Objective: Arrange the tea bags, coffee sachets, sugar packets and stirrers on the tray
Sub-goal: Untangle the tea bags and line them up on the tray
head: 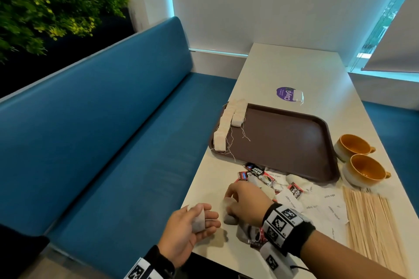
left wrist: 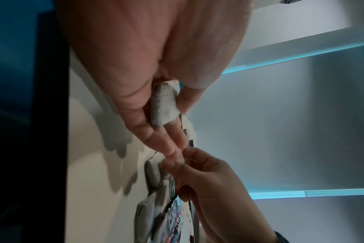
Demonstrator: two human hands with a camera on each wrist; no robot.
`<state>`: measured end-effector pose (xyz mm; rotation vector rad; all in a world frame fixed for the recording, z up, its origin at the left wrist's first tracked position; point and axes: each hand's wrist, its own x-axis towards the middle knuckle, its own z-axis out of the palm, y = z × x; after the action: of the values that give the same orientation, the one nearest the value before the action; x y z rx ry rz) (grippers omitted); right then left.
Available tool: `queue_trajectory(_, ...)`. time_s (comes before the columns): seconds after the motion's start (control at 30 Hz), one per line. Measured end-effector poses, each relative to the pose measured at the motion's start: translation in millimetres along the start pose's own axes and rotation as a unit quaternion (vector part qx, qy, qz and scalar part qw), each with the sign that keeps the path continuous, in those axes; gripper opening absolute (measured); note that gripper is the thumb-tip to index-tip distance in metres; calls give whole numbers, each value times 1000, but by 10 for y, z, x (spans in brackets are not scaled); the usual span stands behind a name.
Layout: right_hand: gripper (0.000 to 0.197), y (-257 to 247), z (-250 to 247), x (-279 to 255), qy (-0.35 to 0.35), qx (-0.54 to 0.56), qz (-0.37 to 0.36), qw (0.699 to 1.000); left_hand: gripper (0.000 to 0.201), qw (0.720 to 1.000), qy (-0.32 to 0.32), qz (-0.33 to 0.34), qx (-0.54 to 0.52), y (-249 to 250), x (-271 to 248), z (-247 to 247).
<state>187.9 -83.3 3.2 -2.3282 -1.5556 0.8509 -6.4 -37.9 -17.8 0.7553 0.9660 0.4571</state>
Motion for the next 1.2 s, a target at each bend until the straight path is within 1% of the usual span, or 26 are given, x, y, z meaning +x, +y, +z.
queue_trajectory(0.07,10,21,-40,-54,20,26,-15,999,37,1000,10,-11,-15,-61,16,-5)
queue_trajectory(0.1,8,43,-62,-83,32,40,-19,998,40,1000,15,-15,-18,-85,29,-7)
queue_trajectory(0.2,7,99,-125,-176,73,116,-16,990,42,999,18,-16,-25,-119,47,-13)
queue_trajectory(0.3,9,81,-189,-297,115,204,-34,972,45,1000,2,-17,-25,-141,85,-12)
queue_trajectory(0.33,9,50,-202,-339,107,225,-47,967,50,999,-7,-24,-27,-148,95,-9)
queue_trajectory(0.37,7,9,-200,-378,77,245,-60,964,55,999,-18,-35,-32,-157,105,-3)
queue_trajectory(0.43,4,-96,-173,-447,-14,276,-79,958,66,996,-50,-59,-47,-150,101,27)
queue_trajectory(0.47,6,-141,-137,-463,-54,277,-83,956,69,994,-66,-68,-54,-145,99,40)
queue_trajectory(0.5,8,-174,-89,-457,-77,258,-86,959,72,992,-78,-74,-60,-151,112,45)
queue_trajectory(0.53,9,-188,-34,-435,-81,225,-85,967,74,991,-89,-79,-66,-154,122,48)
queue_trajectory(0.6,9,-188,73,-364,-54,160,-79,982,75,987,-119,-95,-62,-145,140,33)
queue_trajectory(0.63,9,-180,113,-322,-42,152,-74,985,73,984,-137,-103,-55,-131,143,14)
queue_trajectory(0.67,9,-175,141,-281,-29,151,-71,986,66,981,-155,-110,-50,-102,127,-5)
queue_trajectory(0.73,9,-151,176,-200,-2,158,-61,985,42,977,-180,-106,-37,-61,113,-54)
queue_trajectory(0.77,11,-136,173,-162,4,177,-49,983,38,978,-186,-92,-25,-67,131,-87)
queue_trajectory(0.8,17,-120,159,-126,9,204,-37,978,40,978,-192,-80,-7,-83,146,-105)
queue_trajectory(0.87,25,-55,94,-41,45,225,-20,973,36,981,-184,-63,21,-134,173,-99)
queue_trajectory(0.93,22,25,-24,41,94,182,-6,979,27,985,-164,-48,30,-180,184,-74)
queue_trajectory(0.97,22,71,-76,79,108,156,1,982,25,988,-150,-39,27,-191,185,-63)
queue_trajectory(1.0,26,111,-112,117,109,128,8,986,23,990,-136,-30,22,-196,184,-51)
queue_trajectory(1.07,39,152,-124,173,83,75,13,994,22,993,-113,-13,9,-211,182,-40)
queue_trajectory(1.13,52,139,-72,202,48,31,9,998,24,995,-93,-6,-17,-225,186,-32)
queue_trajectory(1.2,60,91,-21,221,31,-14,-4,999,28,996,-80,-6,-45,-229,186,-25)
